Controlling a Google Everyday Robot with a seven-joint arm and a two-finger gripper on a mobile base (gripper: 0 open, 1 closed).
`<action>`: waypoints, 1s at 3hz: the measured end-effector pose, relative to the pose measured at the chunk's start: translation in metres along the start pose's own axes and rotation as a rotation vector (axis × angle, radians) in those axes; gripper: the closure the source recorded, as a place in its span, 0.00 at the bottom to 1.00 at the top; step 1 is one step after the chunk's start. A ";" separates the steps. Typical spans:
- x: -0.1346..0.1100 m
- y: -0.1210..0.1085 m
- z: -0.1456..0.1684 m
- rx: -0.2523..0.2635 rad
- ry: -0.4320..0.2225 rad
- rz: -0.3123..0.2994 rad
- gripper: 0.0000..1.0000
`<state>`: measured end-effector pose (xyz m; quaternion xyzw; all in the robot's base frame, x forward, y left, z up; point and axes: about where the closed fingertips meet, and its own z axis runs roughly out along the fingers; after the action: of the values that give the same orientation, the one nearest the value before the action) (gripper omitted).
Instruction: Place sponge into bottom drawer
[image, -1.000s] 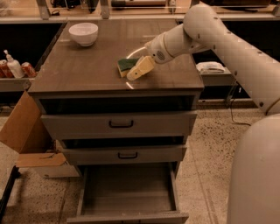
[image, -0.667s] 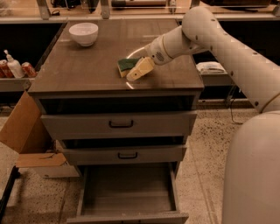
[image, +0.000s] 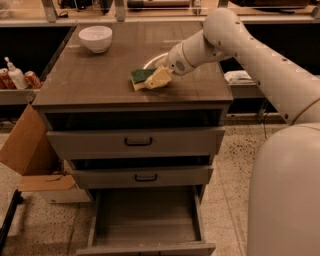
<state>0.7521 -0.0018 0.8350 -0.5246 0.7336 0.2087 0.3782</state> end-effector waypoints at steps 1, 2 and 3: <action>-0.004 0.004 0.000 -0.009 0.008 -0.025 0.63; -0.025 0.020 -0.016 -0.038 -0.019 -0.104 0.85; -0.038 0.051 -0.041 -0.076 -0.015 -0.167 1.00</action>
Offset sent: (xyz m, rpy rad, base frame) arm -0.0440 0.0166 0.0682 -0.0118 -0.1442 0.2039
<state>0.6967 0.0111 0.8856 -0.5962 0.6760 0.2081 0.3798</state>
